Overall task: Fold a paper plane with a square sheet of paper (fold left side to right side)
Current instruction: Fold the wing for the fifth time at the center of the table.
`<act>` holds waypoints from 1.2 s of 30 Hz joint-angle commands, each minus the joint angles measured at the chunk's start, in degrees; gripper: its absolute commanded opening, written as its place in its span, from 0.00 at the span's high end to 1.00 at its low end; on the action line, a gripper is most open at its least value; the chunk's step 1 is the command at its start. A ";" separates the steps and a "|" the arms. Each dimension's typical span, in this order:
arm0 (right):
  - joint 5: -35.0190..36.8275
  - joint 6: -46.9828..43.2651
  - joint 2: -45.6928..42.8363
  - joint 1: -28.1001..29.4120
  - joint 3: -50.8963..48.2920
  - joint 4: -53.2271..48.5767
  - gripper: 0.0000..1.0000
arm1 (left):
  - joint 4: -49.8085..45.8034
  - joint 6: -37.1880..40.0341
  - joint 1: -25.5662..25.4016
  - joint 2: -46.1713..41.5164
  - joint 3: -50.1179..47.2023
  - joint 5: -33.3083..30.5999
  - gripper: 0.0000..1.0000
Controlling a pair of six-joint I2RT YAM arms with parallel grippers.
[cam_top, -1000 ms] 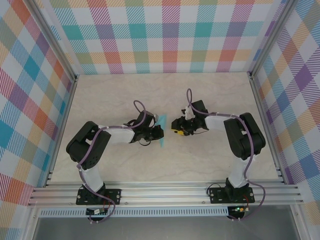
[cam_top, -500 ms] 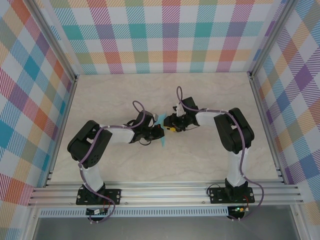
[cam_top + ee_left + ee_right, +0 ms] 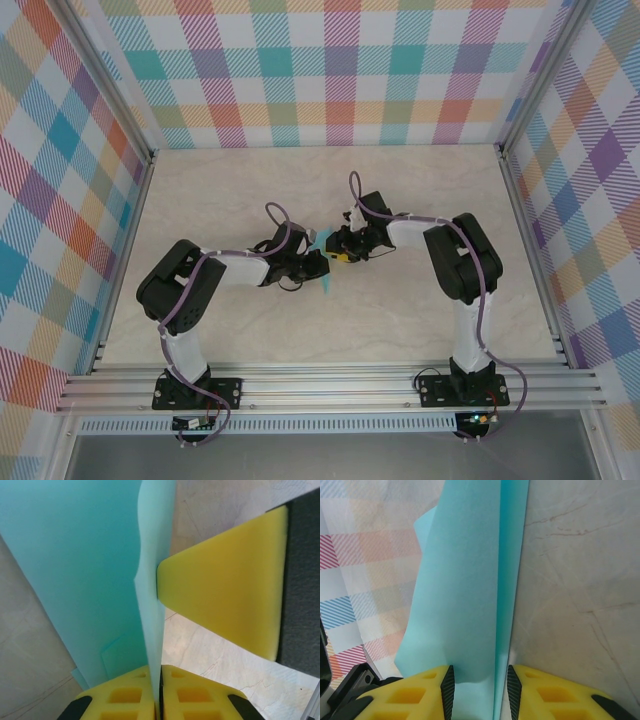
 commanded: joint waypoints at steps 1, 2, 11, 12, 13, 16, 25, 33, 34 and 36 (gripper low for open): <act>2.80 -0.67 3.12 0.93 1.42 -4.72 0.66 | 0.78 -0.06 0.73 0.94 -0.23 1.01 0.88; 3.06 -0.90 3.42 1.02 1.77 -5.51 0.66 | 0.74 0.00 0.73 0.77 -0.25 1.05 0.87; 3.23 -1.02 4.40 0.97 2.18 -6.67 0.66 | 0.30 0.58 0.99 -3.25 -0.99 1.43 0.80; 3.19 -1.15 4.25 1.02 2.14 -6.85 0.66 | 0.25 0.54 1.21 -4.32 -1.38 1.11 0.79; 3.12 -1.13 4.33 1.02 2.27 -6.85 0.66 | 0.21 0.63 1.38 -5.56 -1.75 0.66 0.78; 3.13 -1.13 4.32 1.02 2.27 -6.92 0.66 | -1.72 1.04 2.39 -9.95 -2.99 -1.37 0.73; 3.07 -1.21 3.93 1.01 2.02 -6.59 0.66 | -4.80 0.33 8.43 -12.66 -1.72 1.12 0.67; 2.92 -1.24 3.88 1.11 1.81 -6.52 0.66 | -4.91 0.60 9.08 -4.29 4.17 4.56 0.67; 2.89 -1.28 3.89 1.15 1.83 -6.56 0.66 | -4.55 0.51 9.08 -3.57 4.54 5.09 0.67; 2.87 -1.29 3.86 1.10 1.91 -6.57 0.66 | -4.56 0.44 9.08 -2.00 5.33 5.36 0.67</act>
